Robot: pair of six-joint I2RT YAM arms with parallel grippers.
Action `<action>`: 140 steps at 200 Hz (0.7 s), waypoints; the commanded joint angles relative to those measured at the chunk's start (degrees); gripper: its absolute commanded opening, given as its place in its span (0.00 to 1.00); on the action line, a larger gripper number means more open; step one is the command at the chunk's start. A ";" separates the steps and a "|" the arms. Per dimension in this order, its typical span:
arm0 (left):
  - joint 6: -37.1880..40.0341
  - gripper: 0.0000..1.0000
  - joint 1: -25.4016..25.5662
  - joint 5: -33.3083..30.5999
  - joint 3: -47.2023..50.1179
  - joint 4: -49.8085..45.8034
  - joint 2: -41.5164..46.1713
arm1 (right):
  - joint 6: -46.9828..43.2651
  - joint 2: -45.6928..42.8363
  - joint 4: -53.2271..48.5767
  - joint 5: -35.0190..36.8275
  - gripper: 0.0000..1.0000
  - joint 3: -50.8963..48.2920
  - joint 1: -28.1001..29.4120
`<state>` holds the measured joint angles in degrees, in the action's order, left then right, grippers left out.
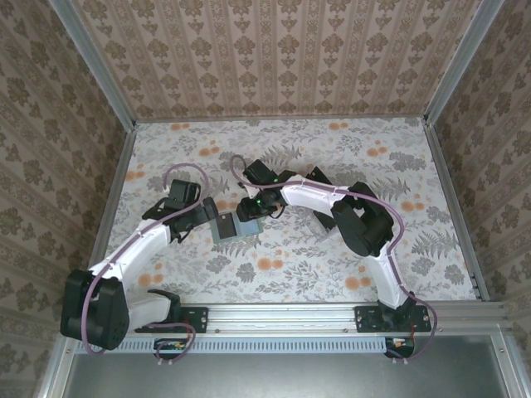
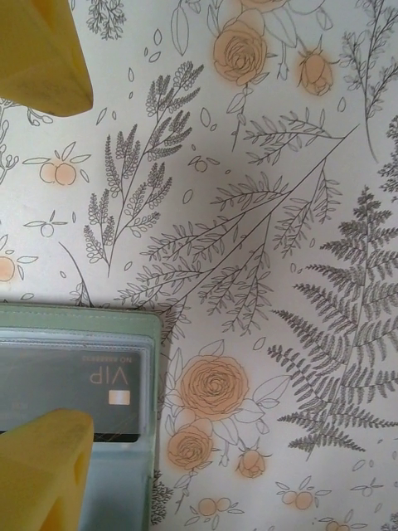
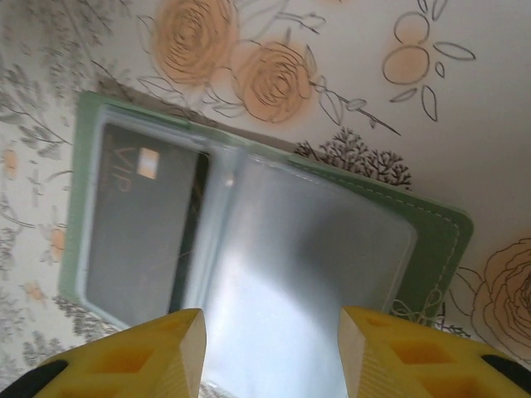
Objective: Put the credit cards into the card holder
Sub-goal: Insert the credit card into the card slot.
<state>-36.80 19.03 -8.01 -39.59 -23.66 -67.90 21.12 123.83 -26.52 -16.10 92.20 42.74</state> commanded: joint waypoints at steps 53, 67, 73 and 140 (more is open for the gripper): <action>1.82 1.00 4.71 2.28 4.11 5.54 1.77 | 4.36 2.64 2.35 -4.66 0.49 -1.49 -0.53; 1.73 1.00 6.48 2.03 5.24 7.20 2.39 | 7.60 2.73 5.29 -6.97 0.49 -3.15 -0.48; 1.65 1.00 6.66 1.80 5.63 7.87 2.63 | 9.13 2.73 6.43 -7.97 0.49 -3.91 -0.47; 1.33 1.00 14.54 0.39 9.42 13.64 3.38 | 17.09 3.13 14.21 -10.74 0.49 -8.17 -0.48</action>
<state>-36.16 31.79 -6.44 -31.64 -13.19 -65.52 34.41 124.88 -12.84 -25.71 86.46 42.04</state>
